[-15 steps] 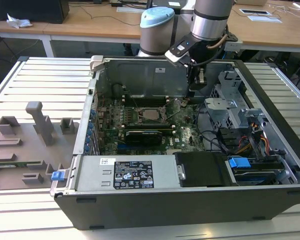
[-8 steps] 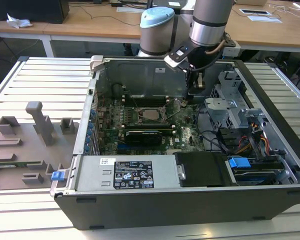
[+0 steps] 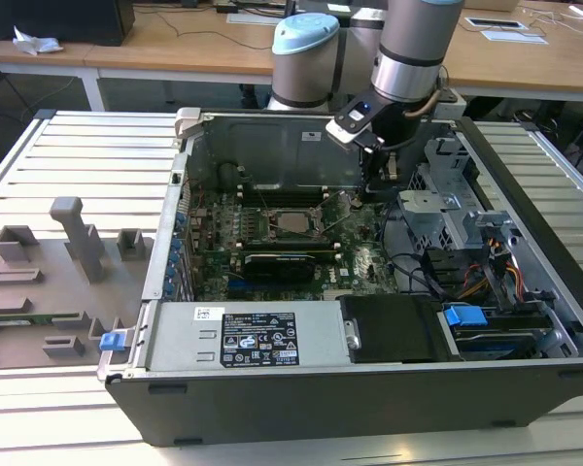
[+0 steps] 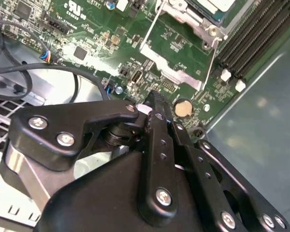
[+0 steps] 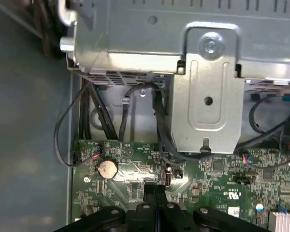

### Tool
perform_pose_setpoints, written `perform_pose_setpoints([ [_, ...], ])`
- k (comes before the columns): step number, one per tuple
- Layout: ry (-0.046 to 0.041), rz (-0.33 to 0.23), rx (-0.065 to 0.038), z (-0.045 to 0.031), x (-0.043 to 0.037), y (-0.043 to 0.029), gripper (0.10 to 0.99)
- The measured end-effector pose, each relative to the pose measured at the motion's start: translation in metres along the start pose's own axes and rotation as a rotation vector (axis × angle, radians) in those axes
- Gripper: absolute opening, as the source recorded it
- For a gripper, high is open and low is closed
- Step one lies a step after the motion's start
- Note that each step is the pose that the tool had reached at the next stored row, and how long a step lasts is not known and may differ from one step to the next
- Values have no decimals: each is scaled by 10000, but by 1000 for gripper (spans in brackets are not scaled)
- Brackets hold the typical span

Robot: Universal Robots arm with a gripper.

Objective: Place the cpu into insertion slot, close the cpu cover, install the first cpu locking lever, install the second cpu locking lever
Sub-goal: 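Close the cpu cover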

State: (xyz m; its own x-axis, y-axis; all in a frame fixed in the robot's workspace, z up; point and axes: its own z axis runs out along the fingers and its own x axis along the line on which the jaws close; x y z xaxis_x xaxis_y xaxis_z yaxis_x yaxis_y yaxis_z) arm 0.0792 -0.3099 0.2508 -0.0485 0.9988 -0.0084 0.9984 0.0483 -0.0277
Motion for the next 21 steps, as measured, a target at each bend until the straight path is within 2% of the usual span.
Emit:
perform_pose_setpoints([
  [4, 0, -15, 0, 52, 4, -53, 110],
  [7, 1, -16, -11, 54, 7, -114, 110],
  [11, 5, -15, -23, 57, 12, -232, 110],
  [16, 6, -15, -24, 59, 16, -329, 110],
  [21, 7, -16, -25, 61, 19, -382, 110],
])
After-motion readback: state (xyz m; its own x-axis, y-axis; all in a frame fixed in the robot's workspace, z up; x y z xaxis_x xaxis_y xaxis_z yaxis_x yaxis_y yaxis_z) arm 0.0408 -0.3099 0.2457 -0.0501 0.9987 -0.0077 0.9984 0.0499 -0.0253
